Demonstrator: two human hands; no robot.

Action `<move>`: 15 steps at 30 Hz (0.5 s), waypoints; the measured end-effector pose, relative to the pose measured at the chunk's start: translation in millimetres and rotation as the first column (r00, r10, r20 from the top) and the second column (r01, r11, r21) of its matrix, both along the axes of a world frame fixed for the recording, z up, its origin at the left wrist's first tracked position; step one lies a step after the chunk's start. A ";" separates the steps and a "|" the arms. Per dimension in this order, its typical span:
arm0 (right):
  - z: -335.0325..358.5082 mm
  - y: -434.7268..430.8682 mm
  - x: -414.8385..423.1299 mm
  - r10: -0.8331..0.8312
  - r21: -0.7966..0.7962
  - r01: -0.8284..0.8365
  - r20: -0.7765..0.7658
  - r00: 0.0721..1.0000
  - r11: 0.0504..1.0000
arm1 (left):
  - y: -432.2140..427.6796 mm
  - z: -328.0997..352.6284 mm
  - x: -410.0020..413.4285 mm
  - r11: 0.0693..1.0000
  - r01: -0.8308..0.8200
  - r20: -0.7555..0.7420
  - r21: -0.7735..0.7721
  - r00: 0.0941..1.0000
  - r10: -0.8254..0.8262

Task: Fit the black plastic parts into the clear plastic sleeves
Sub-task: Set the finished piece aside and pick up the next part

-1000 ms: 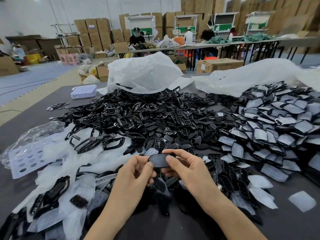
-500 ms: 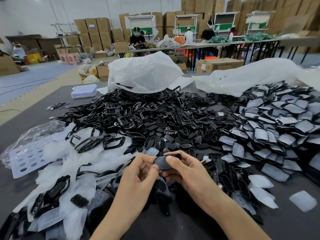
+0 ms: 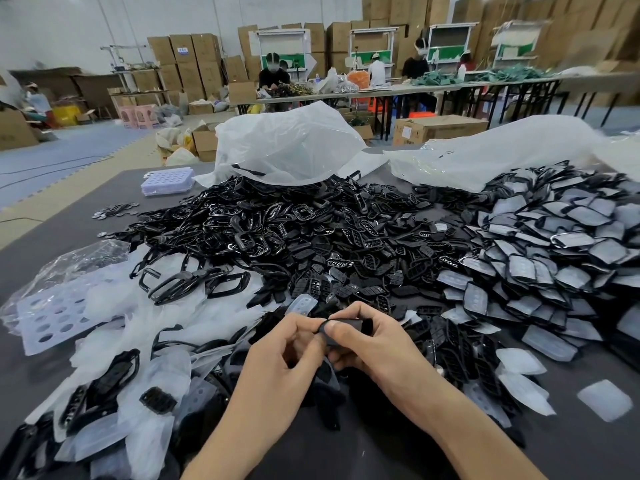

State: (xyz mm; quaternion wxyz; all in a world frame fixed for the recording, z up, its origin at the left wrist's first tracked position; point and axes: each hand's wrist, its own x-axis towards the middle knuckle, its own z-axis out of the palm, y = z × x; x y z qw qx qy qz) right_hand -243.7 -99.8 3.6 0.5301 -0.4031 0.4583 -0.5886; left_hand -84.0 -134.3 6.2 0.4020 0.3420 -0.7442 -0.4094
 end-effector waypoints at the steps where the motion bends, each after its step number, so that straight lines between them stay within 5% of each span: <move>1: 1.2 1.0 -1.7 0.000 -0.009 0.000 -0.036 0.999 1.000 | -0.4 -0.7 1.2 1.000 -0.006 0.014 -0.016 1.000 0.006; 6: 6.8 4.5 -8.6 -0.056 -0.054 0.044 -0.229 0.972 0.998 | 2.5 -0.1 0.6 0.985 -0.043 0.090 -0.165 0.994 0.059; 11: 2.7 -0.1 -6.1 -0.160 -0.043 0.155 -0.126 0.979 0.987 | 4.4 1.5 3.2 0.885 -0.001 0.237 -0.466 0.963 0.126; 15: 1.8 -2.0 -5.0 -0.202 -0.043 0.200 -0.064 0.977 0.979 | 8.4 1.3 1.1 0.835 0.085 0.343 -0.544 0.931 0.129</move>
